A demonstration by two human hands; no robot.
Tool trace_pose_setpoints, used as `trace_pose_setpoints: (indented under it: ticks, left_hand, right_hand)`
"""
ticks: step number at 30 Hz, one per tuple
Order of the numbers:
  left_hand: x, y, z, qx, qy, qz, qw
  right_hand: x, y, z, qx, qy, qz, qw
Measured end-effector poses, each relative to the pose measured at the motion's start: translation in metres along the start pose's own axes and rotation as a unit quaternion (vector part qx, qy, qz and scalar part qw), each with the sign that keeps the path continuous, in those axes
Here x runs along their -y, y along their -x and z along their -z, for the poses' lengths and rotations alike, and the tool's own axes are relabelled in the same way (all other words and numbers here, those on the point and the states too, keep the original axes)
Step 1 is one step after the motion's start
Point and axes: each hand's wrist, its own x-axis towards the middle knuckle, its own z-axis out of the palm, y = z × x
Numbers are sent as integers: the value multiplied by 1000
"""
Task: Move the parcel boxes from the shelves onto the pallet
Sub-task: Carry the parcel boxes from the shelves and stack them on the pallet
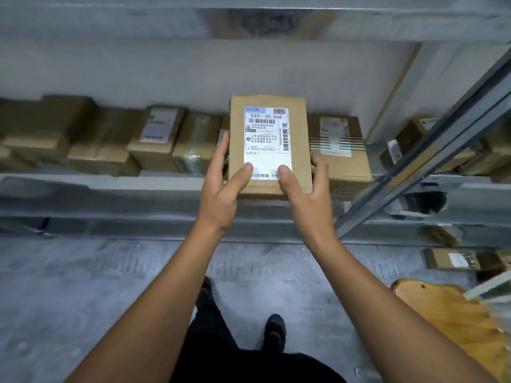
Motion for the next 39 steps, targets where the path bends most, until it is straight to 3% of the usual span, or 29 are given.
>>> trace_pose_setpoints:
  ticks: [7,21,30,39]
  left_hand:
    - [-7,40,119,-118,-5,-33,992]
    - [-25,132,479,-349,6,-43,936]
    - [-20,174,627,-448,-3,-30,893]
    - [-11,147,765,-507,-26,-7,861]
  right_hand:
    - [23,29,-112,134,-22,28,990]
    - [82,151,-471,362,-34,65,929]
    - [99,205,-630,468,-32,62,881]
    - [104,202,-797,548,-46,39,835]
